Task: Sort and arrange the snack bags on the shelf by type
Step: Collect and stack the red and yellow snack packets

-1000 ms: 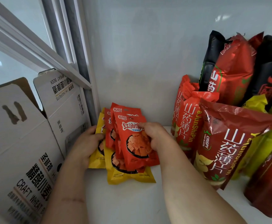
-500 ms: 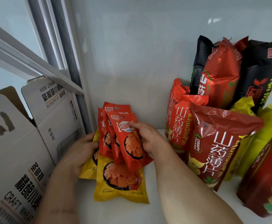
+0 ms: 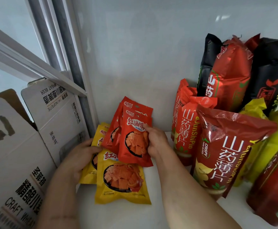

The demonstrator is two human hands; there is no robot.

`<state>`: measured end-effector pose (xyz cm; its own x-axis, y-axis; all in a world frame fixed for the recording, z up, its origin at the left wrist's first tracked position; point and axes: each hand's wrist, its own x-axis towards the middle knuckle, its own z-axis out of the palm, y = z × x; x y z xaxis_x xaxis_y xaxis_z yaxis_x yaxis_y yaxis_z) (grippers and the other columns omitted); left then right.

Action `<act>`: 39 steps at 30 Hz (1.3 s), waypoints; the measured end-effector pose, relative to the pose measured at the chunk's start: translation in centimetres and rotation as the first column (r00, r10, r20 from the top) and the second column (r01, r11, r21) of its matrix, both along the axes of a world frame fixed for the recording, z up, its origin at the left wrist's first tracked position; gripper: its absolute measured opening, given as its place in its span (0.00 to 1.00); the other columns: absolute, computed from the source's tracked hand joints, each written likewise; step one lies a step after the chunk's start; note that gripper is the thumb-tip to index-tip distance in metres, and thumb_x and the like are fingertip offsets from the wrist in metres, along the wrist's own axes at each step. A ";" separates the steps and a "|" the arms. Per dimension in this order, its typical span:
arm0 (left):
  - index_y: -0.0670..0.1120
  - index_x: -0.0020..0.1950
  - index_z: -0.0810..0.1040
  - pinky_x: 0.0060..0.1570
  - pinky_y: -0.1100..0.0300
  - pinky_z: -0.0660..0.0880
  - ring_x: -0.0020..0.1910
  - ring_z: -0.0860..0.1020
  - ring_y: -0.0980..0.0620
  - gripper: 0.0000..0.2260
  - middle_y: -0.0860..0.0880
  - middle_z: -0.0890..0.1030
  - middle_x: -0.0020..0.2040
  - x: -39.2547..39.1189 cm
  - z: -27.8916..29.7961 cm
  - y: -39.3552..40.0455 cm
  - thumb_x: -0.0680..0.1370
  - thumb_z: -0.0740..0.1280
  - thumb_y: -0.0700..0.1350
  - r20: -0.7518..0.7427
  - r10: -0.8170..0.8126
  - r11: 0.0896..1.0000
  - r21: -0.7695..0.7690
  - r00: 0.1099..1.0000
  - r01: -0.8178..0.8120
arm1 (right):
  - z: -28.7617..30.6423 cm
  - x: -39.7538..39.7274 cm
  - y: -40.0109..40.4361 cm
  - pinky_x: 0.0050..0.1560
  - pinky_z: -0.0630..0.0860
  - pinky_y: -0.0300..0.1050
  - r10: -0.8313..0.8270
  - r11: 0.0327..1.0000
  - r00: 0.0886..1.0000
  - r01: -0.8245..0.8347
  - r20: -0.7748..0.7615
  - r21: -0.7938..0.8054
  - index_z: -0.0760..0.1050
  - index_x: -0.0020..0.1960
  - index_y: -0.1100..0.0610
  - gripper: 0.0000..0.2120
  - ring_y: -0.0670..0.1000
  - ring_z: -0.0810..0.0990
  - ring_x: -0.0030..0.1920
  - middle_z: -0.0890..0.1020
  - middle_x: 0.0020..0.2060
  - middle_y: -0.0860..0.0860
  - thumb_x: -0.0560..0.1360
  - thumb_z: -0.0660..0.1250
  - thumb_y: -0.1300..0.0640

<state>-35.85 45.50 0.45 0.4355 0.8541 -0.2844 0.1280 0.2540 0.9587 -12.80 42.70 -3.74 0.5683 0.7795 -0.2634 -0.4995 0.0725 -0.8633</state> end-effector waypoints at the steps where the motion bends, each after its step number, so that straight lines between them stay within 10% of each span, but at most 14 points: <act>1: 0.44 0.60 0.81 0.51 0.40 0.81 0.46 0.85 0.36 0.11 0.37 0.86 0.50 0.0 -0.1 0.1 0.79 0.67 0.35 -0.002 0.013 1.000 0.000 1.000 -0.013 | 0.0 0.1 -0.1 0.56 0.80 0.60 0.003 1.000 1.000 -0.003 -0.012 -0.016 0.80 0.56 0.58 0.09 0.58 0.86 0.50 0.87 0.48 0.56 0.79 0.68 0.55; 21: 0.42 0.64 0.77 0.40 0.41 0.83 0.47 0.85 0.36 0.15 0.36 0.86 0.51 -0.3 -1.9 -2.4 0.77 0.69 0.34 0.124 0.028 0.997 -0.074 0.992 -0.019 | 4.6 -3.3 -0.2 0.47 0.83 0.60 -0.110 0.991 0.992 0.106 -0.058 -0.077 0.80 0.58 0.59 0.10 0.58 0.87 0.43 0.87 0.45 0.58 0.79 0.66 0.56; 39: 0.42 0.62 0.80 0.37 0.46 0.84 0.43 0.86 0.38 0.12 0.36 0.85 0.54 -5.4 1.1 -13.2 0.79 0.65 0.35 0.393 -0.119 0.990 -0.026 0.912 0.140 | 17.1 -8.3 -13.4 0.39 0.82 0.49 -0.197 0.966 0.937 0.135 0.289 0.220 0.75 0.45 0.53 0.05 0.53 0.84 0.40 0.84 0.44 0.55 0.81 0.66 0.56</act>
<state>-41.24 32.32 1.56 0.6267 0.7712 -0.1123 -0.2177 0.3116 0.9249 -21.15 29.34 13.35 0.7226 0.6853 0.0906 -0.1797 0.3128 -0.9327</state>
